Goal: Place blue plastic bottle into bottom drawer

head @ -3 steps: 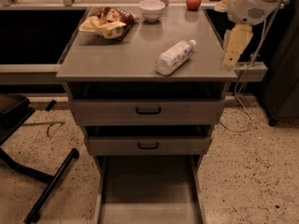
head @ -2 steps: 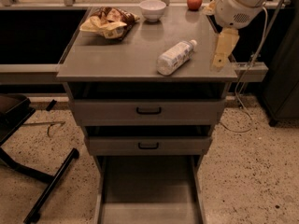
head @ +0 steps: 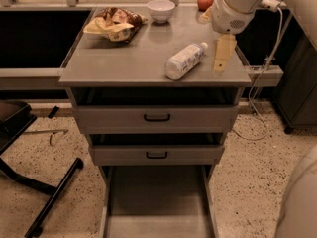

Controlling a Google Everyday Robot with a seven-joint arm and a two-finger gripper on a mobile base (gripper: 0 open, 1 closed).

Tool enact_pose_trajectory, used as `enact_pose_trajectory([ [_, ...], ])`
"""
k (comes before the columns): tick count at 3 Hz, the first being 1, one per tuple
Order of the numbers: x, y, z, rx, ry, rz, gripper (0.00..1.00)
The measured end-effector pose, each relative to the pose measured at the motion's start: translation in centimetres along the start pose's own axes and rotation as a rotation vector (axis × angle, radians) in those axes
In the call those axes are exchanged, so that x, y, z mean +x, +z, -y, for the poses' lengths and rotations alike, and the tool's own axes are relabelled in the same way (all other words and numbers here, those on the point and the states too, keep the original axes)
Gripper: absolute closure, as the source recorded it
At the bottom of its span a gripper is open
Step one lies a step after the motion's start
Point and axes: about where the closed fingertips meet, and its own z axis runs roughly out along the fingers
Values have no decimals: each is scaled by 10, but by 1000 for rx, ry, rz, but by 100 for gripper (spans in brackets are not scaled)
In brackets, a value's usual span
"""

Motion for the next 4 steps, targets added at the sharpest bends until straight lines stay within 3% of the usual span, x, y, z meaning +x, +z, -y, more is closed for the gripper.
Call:
enact_pose_trajectory([
  [1,0,0,0,0,0,0,0],
  [2,-9,19,15,-6,-34,32,0],
  [4,-50,75,39,-80,-159,110,0],
])
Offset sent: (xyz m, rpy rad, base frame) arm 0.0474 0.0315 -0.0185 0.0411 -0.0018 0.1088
